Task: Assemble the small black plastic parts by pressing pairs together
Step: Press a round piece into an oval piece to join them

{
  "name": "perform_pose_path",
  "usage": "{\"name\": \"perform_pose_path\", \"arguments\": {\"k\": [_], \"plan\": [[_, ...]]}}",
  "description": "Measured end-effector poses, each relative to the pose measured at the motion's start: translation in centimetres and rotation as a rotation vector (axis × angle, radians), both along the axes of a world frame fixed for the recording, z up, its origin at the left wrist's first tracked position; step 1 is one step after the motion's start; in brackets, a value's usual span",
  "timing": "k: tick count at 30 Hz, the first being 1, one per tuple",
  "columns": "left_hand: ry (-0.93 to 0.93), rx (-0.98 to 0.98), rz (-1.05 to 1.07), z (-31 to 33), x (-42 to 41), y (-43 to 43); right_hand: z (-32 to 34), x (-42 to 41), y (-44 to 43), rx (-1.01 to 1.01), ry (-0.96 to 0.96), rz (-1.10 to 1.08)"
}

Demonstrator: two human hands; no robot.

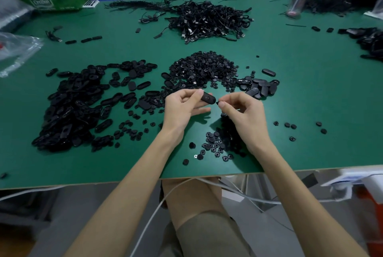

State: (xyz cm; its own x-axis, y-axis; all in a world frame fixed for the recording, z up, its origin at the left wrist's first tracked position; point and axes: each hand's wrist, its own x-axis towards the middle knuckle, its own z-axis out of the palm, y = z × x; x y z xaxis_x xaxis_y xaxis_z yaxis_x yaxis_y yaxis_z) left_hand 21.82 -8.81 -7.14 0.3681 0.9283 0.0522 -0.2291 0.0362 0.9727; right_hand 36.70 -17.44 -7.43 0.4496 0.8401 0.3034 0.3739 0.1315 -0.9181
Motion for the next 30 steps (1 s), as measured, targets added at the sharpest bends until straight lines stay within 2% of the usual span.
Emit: {"name": "perform_pose_path", "arguments": {"k": [7, 18, 30], "plan": [[0.029, 0.057, 0.042, -0.21, 0.24, 0.04, 0.15, -0.13, -0.12, 0.009, 0.053, -0.010], [0.164, 0.177, 0.038, -0.52, 0.66, 0.05, 0.22, -0.16, -0.14, 0.002, 0.023, -0.001], [0.236, 0.214, 0.049, -0.66, 0.62, 0.07, 0.01, -0.15, -0.02, -0.022, 0.006, 0.008]]}}
